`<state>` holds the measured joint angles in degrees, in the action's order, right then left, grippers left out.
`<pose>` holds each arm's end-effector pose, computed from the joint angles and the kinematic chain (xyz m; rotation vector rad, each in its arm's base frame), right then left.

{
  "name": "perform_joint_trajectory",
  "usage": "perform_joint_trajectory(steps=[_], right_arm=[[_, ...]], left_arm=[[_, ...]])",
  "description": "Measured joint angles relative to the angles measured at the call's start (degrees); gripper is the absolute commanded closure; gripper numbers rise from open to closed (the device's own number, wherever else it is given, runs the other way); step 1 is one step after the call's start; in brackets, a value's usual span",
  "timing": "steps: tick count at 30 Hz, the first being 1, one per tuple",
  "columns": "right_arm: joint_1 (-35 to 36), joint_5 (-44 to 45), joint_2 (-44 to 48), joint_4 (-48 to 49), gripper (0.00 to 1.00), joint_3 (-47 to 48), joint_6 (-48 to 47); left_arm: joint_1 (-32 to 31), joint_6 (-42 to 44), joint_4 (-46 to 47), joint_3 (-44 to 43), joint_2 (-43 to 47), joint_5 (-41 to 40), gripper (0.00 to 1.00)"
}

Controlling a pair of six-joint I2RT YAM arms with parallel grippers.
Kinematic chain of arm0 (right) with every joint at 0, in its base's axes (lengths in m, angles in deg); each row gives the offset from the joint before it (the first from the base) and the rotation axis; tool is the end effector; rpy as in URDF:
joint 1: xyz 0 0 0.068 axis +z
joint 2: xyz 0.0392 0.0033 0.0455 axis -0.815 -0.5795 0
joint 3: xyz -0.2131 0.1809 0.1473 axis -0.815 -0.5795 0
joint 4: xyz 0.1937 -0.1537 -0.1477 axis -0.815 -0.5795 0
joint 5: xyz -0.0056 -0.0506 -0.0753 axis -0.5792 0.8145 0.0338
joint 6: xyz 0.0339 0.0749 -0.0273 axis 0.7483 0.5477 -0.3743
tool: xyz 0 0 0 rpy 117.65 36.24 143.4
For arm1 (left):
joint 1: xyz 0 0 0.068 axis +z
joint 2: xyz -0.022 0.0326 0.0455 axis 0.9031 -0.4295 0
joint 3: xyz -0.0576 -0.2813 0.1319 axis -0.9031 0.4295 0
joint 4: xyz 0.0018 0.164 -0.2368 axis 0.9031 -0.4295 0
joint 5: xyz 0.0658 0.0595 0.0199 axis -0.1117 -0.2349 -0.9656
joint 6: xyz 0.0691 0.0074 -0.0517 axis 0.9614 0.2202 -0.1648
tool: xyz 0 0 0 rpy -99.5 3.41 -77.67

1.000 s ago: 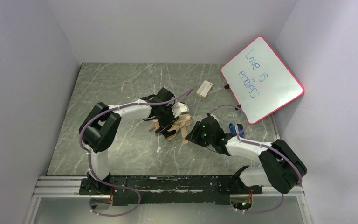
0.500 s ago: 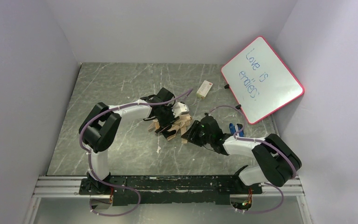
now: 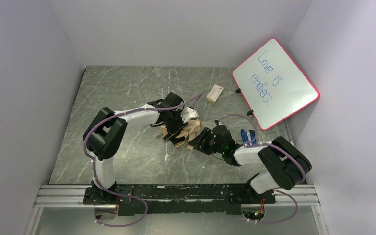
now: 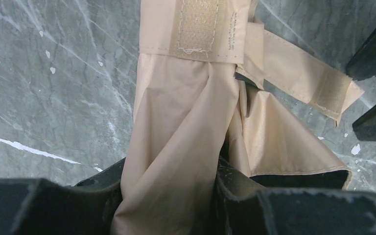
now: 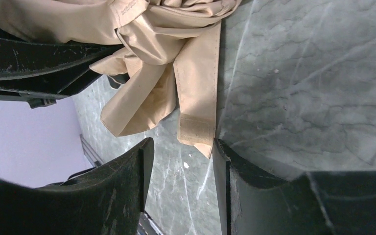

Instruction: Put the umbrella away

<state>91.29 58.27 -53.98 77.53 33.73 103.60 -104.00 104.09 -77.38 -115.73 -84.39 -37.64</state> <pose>0.2124 0.1744 0.1135 0.4206 2.3746 1.0914 0.3337 -0.2967 0.1489 1.5532 2.1327 -0.3603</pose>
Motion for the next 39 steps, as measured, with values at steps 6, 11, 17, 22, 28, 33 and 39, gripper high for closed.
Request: perform_joint_trajectory(steps=[6, 11, 17, 22, 28, 33, 39], right_arm=[[0.0, -3.1, -4.0, 7.1, 0.48, -0.3, 0.2], [0.0, -3.6, -4.7, 7.9, 0.48, 0.0, -0.2], [0.0, -0.7, -3.5, 4.5, 0.47, 1.0, -1.0], [-0.2, 4.9, -1.5, -0.8, 0.47, 2.7, -3.2], [-1.4, 9.0, -1.7, -5.7, 0.47, 6.2, -8.2], [-2.1, 9.5, -2.0, -9.0, 0.47, 8.9, -14.7], [-4.8, 7.3, -2.9, -8.4, 0.48, 9.2, -18.1]], left_arm=[[0.0, 0.0, 0.0, 0.0, 0.0, 0.0, 0.95], [0.0, 0.0, 0.0, 0.0, 0.0, 0.0, 0.95], [0.0, 0.0, 0.0, 0.0, 0.0, 0.0, 0.95], [0.0, 0.0, 0.0, 0.0, 0.0, 0.0, 0.95], [0.0, 0.0, 0.0, 0.0, 0.0, -0.1, 0.95], [-0.2, 0.0, 0.1, 0.1, 0.1, -0.6, 0.95], [-0.6, 0.0, 0.4, 0.4, 0.3, -1.6, 0.95]])
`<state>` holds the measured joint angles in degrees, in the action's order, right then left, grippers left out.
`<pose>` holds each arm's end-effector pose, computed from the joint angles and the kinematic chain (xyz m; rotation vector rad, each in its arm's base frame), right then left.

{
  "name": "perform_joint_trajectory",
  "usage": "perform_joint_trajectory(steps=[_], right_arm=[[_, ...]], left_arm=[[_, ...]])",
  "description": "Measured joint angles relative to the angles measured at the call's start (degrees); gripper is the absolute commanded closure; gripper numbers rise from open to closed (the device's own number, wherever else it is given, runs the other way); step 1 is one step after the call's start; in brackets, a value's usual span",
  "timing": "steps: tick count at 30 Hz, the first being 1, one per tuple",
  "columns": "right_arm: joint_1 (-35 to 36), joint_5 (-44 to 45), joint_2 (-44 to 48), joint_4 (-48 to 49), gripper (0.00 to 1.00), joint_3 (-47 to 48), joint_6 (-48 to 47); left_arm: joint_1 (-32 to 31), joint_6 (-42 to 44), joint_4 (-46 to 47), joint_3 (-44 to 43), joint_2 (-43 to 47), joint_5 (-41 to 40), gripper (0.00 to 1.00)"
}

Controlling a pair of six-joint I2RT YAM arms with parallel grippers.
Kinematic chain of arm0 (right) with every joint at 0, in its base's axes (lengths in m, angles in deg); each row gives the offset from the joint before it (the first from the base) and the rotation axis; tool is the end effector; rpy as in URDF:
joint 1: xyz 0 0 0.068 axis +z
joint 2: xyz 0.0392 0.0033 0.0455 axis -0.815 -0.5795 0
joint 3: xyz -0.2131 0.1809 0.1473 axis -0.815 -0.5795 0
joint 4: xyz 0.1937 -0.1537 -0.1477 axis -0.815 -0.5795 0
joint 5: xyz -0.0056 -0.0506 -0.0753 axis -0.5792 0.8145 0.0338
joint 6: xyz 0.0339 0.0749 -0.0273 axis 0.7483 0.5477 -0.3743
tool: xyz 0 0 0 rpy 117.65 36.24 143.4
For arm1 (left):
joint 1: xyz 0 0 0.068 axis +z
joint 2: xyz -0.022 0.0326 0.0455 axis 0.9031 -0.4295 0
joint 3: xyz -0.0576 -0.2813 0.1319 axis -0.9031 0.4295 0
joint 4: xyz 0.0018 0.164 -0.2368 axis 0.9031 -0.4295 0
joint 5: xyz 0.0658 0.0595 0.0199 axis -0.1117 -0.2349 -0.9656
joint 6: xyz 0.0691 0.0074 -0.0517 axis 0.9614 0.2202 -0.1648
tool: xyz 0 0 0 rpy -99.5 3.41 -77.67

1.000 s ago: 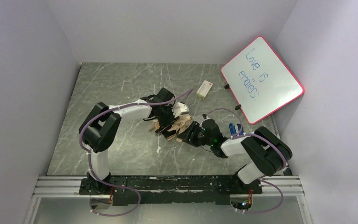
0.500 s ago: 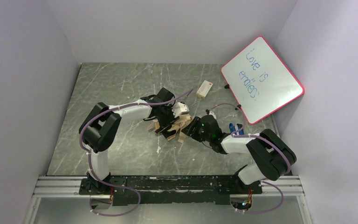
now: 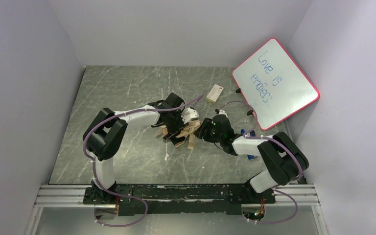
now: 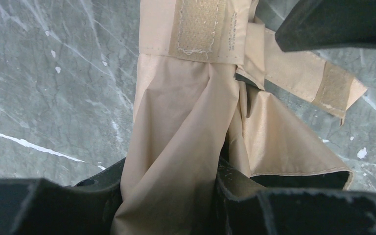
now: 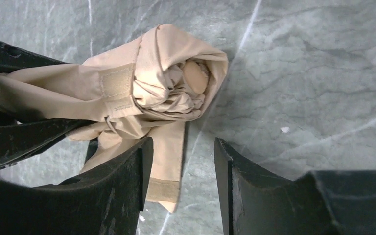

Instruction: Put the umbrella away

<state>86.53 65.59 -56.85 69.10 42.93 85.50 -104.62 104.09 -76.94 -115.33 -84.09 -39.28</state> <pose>0.2621 0.1671 0.1304 0.2158 2.3141 0.7537 0.3312 -0.2982 0.1491 1.5554 2.1268 -0.3261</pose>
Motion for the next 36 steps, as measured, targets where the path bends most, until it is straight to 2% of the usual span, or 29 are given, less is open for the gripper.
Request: perform_joint_trajectory(steps=[11, 21, 30, 36], right_arm=[[-0.5, -9.1, -7.1, 13.8, 0.5, -1.5, 1.8], [-0.5, -9.2, -9.1, 21.8, 0.5, -4.3, 5.4], [-0.5, -8.6, -13.4, 35.6, 0.5, -8.7, 10.9], [-0.5, -6.4, -14.6, 36.9, 0.49, -7.9, 10.4]], left_arm=[[-0.2, 0.0, 1.7, 0.2, 0.0, -2.3, 0.95], [-0.2, 0.1, 1.7, 0.3, 0.0, -2.4, 0.95], [-0.2, 0.1, 1.7, 0.3, 0.0, -2.4, 0.95], [-0.3, 0.0, 1.7, 0.3, 0.0, -2.5, 0.95]])
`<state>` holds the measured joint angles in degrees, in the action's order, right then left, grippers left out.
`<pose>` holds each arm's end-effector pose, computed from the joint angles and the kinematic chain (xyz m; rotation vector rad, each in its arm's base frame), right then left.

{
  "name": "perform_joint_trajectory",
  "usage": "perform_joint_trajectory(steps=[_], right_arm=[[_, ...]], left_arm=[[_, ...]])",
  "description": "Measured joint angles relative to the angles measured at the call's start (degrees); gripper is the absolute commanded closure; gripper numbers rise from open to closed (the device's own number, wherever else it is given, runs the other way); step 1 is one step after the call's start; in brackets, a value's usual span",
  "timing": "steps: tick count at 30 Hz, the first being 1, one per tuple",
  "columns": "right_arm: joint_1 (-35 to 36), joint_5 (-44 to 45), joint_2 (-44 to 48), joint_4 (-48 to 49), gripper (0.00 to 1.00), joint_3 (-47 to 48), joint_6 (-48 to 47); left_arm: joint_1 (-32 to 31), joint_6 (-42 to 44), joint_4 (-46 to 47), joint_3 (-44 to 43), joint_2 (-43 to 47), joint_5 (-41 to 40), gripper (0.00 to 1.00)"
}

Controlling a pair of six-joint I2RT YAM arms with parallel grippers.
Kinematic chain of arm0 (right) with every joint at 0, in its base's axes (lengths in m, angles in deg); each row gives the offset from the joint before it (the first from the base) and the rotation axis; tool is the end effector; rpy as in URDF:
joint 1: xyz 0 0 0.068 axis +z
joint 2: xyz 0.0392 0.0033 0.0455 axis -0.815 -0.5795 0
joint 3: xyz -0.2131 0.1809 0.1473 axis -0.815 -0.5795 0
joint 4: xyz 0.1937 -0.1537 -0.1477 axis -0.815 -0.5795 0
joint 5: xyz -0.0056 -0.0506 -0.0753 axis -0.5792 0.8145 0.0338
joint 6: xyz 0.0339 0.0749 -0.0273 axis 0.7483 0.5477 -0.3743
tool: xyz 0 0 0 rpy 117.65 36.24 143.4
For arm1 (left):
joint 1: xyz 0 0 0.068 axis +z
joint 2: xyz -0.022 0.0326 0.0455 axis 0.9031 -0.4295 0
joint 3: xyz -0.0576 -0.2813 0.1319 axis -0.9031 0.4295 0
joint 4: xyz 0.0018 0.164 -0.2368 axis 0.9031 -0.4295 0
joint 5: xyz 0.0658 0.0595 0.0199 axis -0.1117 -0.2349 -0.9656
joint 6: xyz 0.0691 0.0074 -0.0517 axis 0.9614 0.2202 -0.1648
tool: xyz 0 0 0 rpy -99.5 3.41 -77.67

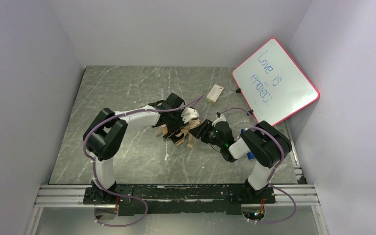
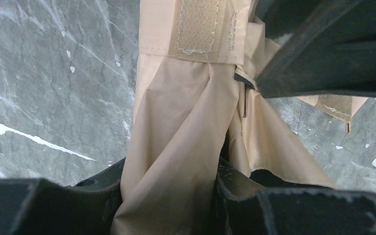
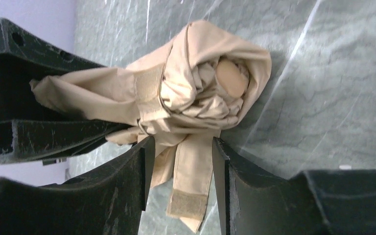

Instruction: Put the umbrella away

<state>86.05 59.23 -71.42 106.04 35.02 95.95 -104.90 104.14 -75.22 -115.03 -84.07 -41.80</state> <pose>0.2629 0.1745 0.1007 0.3136 2.1103 1.0918 0.3341 -0.2991 0.1492 1.5376 2.1107 -0.2703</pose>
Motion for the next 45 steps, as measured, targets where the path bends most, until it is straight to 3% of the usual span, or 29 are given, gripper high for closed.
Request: perform_joint_trajectory(steps=[12, 20, 27, 30, 33, 38, 42, 45], right_arm=[[0.0, 3.3, 1.6, -5.1, 0.53, 2.2, -7.6], [-0.2, -3.6, -0.9, 2.3, 0.63, -1.3, -7.1], [-0.2, -9.1, -2.2, 5.7, 0.62, -3.0, -6.3], [-0.2, -9.7, -1.7, 5.0, 0.57, -3.0, -6.3], [-0.1, -9.2, 0.9, 1.6, 0.52, -3.0, -6.7], [0.0, -3.0, 12.0, -12.4, 0.47, -3.3, -11.0], [0.0, 7.6, 24.5, -24.9, 0.45, -1.8, -17.6], [-0.2, 17.0, 30.5, -28.8, 0.45, -0.1, -22.9]], left_arm=[[0.0, 0.0, 0.1, 0.0, 0.0, -0.2, 0.95], [0.0, 0.0, 0.1, 0.0, 0.0, -0.2, 0.95], [-0.1, 0.0, 0.1, 0.0, 0.0, -0.3, 0.95], [-0.2, 0.0, 0.1, 0.0, 0.0, -0.5, 0.95], [-0.3, 0.0, 0.1, 0.0, 0.0, -0.8, 0.95], [-0.3, 0.0, 0.1, 0.0, 0.0, -0.9, 0.95], [-0.4, 0.3, 0.2, 0.0, 0.0, -1.0, 0.95], [-0.7, 0.7, 1.0, 0.3, 0.1, -2.1, 0.95]])
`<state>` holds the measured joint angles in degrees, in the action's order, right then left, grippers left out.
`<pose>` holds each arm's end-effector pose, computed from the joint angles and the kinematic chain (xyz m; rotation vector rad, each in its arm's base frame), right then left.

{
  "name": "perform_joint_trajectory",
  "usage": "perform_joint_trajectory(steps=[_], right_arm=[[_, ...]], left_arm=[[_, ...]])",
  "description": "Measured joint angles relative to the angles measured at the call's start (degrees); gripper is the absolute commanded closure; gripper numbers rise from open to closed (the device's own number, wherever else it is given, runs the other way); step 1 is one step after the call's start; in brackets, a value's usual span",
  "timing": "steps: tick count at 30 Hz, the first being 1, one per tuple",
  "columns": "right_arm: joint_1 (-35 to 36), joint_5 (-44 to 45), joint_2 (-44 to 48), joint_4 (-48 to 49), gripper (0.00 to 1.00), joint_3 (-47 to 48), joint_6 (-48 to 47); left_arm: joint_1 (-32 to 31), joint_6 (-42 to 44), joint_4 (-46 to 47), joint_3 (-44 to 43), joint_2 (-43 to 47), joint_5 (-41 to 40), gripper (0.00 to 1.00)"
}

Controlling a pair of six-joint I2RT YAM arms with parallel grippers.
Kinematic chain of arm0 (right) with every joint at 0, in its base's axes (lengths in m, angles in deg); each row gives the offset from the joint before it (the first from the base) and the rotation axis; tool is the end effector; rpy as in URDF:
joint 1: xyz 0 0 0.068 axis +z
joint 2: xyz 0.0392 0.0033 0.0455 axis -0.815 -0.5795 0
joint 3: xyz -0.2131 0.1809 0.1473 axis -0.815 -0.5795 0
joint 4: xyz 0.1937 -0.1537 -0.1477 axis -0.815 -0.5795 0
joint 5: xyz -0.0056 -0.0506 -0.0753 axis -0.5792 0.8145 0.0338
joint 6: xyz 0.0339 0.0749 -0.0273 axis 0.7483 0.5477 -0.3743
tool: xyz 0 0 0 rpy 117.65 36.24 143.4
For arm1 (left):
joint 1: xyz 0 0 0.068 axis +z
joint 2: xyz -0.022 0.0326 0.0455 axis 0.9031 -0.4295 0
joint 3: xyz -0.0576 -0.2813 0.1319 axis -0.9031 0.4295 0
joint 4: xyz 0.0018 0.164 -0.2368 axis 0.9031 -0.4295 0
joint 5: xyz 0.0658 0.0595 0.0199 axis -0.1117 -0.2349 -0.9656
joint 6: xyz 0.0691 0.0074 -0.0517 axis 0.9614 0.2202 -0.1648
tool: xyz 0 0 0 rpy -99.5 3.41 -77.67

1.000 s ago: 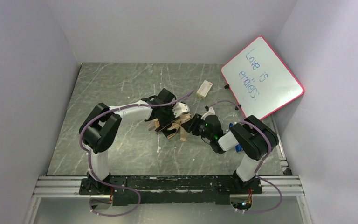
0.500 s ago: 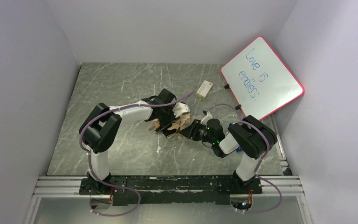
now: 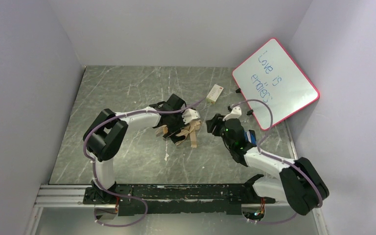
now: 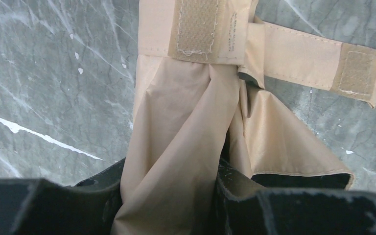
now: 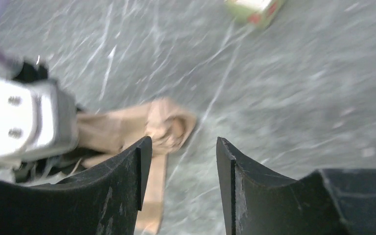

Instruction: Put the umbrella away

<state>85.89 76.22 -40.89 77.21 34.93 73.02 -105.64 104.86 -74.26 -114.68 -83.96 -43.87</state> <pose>0.2387 0.1323 0.1778 0.0983 1.9711 0.5872 0.3325 -0.3018 0.1490 1.5475 2.0883 -0.2239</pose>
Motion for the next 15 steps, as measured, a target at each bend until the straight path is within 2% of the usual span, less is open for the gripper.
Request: perform_joint_trajectory(steps=[3, 6, 9, 15], right_arm=[[-1.4, 7.7, 2.7, -2.6, 0.43, 2.1, -5.3], [-5.1, 9.1, 1.1, -7.8, 0.41, 7.4, -8.9], [-10.0, 6.4, -2.0, -13.2, 0.34, 15.9, -11.3], [-19.3, -4.3, -8.4, -20.2, 0.33, 29.6, -15.1]], left_arm=[[-0.9, 0.6, 1.3, 1.0, 0.5, -1.9, 0.95], [-2.6, 1.3, 4.0, 3.2, 1.5, -5.8, 0.95], [-5.0, 2.6, 7.9, 6.1, 2.7, -10.8, 0.95], [-9.4, 5.0, 17.6, 12.9, 4.4, -20.7, 0.95]])
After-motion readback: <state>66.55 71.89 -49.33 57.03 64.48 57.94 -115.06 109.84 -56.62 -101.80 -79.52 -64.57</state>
